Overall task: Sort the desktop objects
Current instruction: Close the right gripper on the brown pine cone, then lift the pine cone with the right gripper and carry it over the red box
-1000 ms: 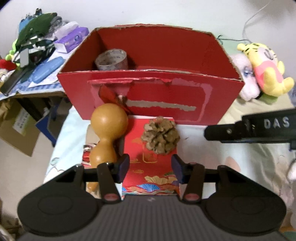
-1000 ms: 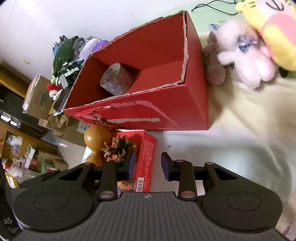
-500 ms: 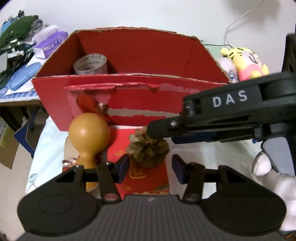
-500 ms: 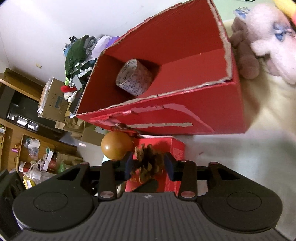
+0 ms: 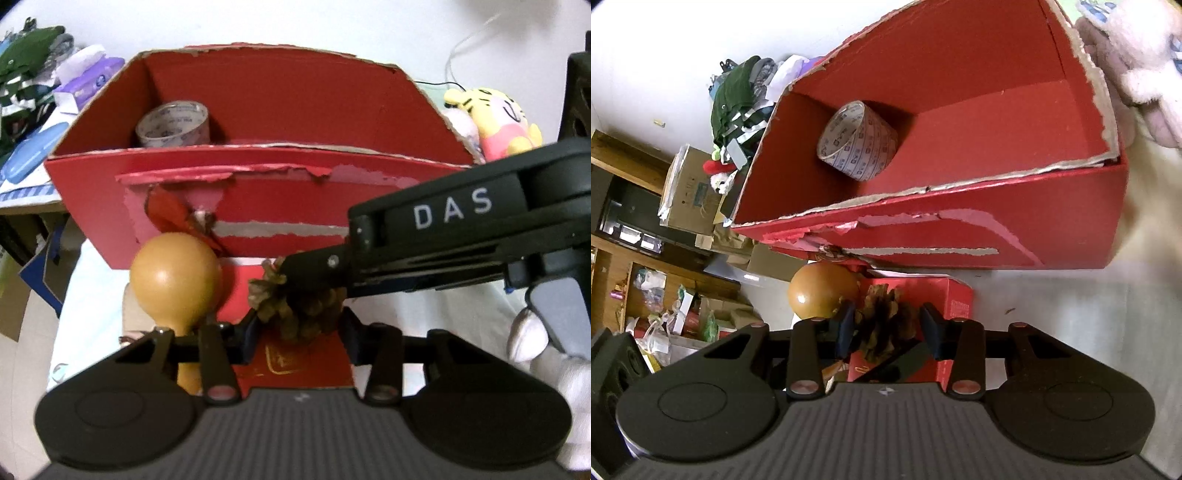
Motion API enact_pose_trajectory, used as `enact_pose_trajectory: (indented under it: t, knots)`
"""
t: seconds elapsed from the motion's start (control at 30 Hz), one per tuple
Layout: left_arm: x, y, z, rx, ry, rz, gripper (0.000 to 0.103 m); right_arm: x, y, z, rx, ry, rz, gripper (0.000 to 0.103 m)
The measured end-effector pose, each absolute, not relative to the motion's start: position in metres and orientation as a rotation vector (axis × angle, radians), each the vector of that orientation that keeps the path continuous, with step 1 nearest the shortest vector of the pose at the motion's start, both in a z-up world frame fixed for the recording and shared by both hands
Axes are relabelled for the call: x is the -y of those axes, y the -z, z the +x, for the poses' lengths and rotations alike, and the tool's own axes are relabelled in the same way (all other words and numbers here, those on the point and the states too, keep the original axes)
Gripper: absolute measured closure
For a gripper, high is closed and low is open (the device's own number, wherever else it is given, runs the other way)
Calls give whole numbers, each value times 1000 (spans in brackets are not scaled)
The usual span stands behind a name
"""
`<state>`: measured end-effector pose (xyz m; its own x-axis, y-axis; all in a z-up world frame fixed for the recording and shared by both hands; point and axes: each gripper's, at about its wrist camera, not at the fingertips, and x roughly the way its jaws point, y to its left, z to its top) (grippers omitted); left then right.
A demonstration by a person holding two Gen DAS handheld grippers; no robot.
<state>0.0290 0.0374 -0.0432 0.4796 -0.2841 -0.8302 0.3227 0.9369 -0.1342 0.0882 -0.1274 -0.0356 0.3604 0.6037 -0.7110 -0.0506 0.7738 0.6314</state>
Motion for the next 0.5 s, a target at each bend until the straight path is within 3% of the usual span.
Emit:
enact_pose_trajectory:
  t: [0.5]
  knots:
    - [19,6,10,-932,586,122,58,184,3,47,-1049,-350,609,61]
